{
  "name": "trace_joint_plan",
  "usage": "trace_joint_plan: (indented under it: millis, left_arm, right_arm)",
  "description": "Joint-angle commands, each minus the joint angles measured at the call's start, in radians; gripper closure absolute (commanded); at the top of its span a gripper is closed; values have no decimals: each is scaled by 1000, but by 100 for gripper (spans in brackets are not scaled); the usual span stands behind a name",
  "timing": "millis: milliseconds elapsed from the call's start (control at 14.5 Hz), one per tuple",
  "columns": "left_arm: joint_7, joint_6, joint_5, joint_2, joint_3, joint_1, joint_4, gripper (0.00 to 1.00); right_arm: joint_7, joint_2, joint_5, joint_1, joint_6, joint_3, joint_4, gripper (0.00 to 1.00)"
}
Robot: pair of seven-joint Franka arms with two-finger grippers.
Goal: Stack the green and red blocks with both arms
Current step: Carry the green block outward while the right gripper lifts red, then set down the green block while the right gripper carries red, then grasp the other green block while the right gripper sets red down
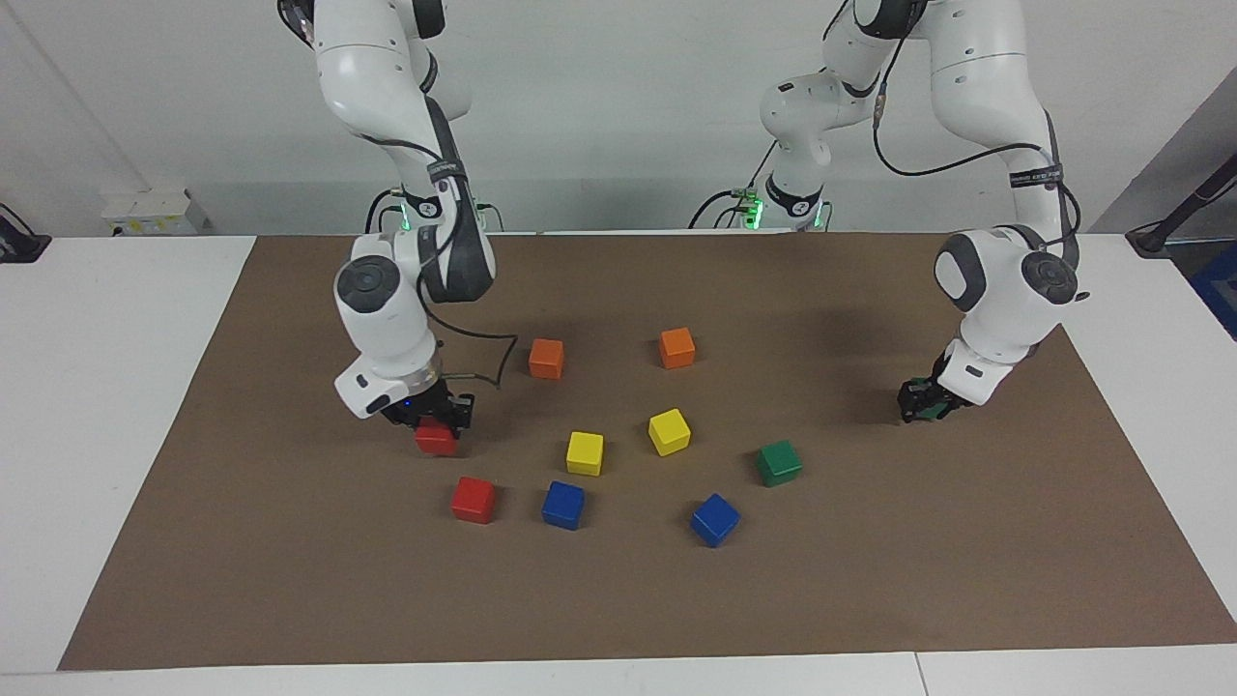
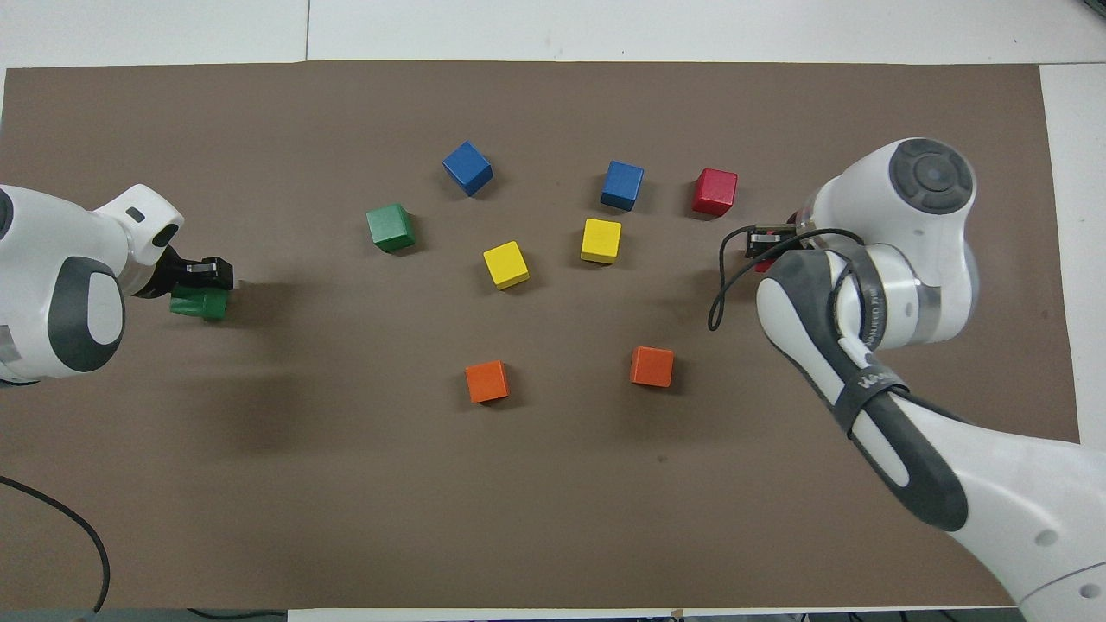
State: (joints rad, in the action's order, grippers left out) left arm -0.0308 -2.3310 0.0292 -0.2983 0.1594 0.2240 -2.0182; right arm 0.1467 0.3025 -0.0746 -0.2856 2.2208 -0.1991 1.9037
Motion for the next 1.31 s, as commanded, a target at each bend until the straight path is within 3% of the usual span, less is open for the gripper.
trace_joint_plan:
  millis: [0, 138, 207, 483, 621, 759, 966, 1103, 1241]
  left_arm:
    - [17, -66, -5, 11, -4, -6, -65, 85]
    - [29, -85, -5, 13, -4, -8, -74, 37]
    - [31, -87, -5, 11, -4, -8, -71, 0]
    - [32, -32, -5, 8, -4, -21, -2, 0]
    - [113, 155, -5, -16, -4, -64, 161, 0]
    - [384, 272, -5, -76, -6, -180, 333, 0]
    - [664, 274, 11, -137, -6, -331, 404, 0]
    - [735, 268, 66, -217, -6, -400, 485, 0]
    - [732, 237, 144, -240, -4, -425, 503, 0]
  right_arm:
    - [-105, -43, 2, 71, -26, 10, 20, 100]
    - [-143, -55, 2, 94, -14, 10, 55, 100]
    - [-160, -62, 2, 107, 0, 10, 78, 100]
    - [-227, -68, 2, 146, 158, 12, 167, 100]
    - [-231, -60, 2, 149, 178, 10, 178, 100]
    - [-245, -54, 2, 163, 180, 10, 178, 100]
    - [-272, -34, 2, 184, 213, 10, 181, 100]
    - [-285, -26, 2, 198, 215, 12, 182, 100]
    - [-279, -17, -1, 200, 217, 12, 181, 100]
